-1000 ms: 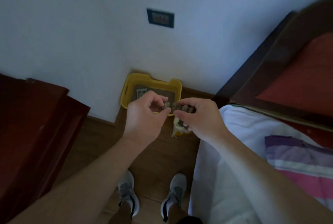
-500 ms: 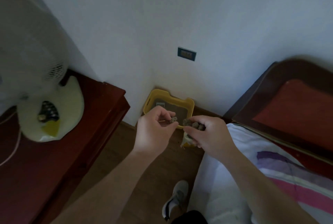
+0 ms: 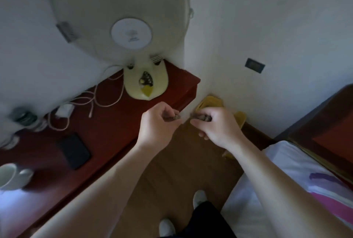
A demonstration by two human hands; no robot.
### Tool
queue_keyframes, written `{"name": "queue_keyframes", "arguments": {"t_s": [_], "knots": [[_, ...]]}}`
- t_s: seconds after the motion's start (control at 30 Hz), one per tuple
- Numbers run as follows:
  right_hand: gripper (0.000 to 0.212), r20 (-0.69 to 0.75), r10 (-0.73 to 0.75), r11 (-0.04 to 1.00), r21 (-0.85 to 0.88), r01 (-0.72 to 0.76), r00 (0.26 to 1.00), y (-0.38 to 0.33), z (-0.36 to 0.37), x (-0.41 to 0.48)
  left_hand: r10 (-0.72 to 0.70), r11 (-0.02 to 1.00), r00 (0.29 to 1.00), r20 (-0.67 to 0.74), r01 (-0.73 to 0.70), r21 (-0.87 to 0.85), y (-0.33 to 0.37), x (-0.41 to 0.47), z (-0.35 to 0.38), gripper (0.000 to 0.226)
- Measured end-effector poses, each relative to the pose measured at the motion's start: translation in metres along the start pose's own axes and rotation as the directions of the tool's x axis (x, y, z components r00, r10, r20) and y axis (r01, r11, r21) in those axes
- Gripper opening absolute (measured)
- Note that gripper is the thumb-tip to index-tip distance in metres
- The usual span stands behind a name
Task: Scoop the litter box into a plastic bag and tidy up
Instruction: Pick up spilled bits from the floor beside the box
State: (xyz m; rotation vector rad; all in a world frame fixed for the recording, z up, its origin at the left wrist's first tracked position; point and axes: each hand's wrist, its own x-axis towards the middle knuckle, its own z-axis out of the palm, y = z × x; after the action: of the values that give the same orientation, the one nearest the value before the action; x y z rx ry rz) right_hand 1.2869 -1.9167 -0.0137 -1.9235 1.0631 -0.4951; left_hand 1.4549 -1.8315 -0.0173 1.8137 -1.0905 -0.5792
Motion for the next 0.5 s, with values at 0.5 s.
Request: {"name": "queue_keyframes", "arguments": {"t_s": [0.5], "knots": [[0.013,0.47,-0.273,0.957,0.04,0.289,0.839,-0.114,0.118,0.007,-0.215,0.974,0.842,-0.495,0.222,-0.047,-0.037,-0.091,-0.131,0.03]]}}
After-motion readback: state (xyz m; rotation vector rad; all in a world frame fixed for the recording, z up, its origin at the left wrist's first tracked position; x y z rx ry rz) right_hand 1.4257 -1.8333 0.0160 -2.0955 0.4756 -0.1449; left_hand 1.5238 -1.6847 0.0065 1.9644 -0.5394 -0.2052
